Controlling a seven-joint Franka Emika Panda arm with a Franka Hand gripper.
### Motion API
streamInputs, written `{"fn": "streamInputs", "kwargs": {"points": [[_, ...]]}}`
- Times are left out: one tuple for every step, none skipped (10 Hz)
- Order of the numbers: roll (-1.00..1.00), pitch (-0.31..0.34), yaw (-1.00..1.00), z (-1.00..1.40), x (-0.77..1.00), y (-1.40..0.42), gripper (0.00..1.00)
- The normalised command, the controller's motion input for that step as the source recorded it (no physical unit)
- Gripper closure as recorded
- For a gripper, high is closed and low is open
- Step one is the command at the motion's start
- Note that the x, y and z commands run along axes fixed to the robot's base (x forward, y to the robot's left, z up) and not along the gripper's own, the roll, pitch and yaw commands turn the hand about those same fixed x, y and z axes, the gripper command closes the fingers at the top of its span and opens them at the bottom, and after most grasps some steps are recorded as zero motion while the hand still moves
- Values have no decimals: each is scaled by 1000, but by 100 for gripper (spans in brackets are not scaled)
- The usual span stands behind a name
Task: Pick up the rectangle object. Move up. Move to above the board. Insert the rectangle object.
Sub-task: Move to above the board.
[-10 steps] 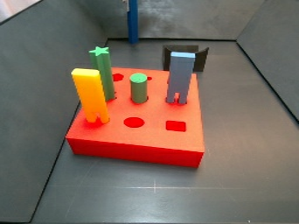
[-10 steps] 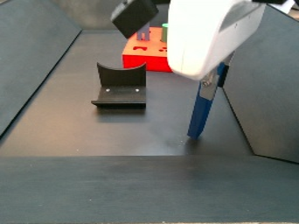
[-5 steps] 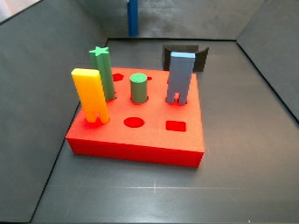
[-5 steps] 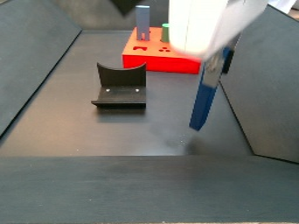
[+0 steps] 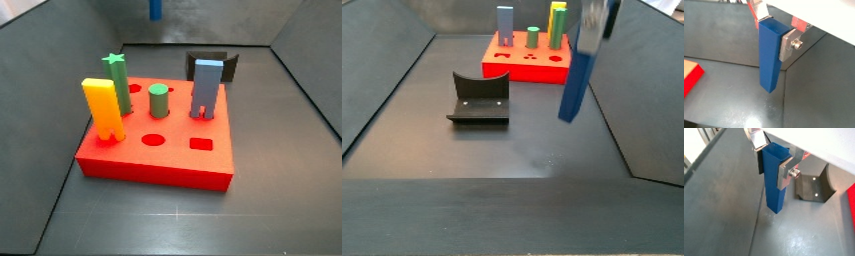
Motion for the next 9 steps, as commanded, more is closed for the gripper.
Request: {"fn": "streamInputs", "kwargs": {"points": [[-121, 108, 87, 1000, 196, 57, 100], [-95, 84, 68, 908, 151, 42, 100], [-70, 73, 56, 669, 89, 22, 100], [-55, 71, 51, 496, 59, 12, 100], [-45, 71, 48, 383, 45, 7, 100], [51, 9, -1000, 74, 47, -1000, 100], [58, 4, -1000, 56, 47, -1000, 100], [59, -6, -1000, 60, 39, -1000, 100], [47, -13, -1000, 61, 34, -1000, 100]]}}
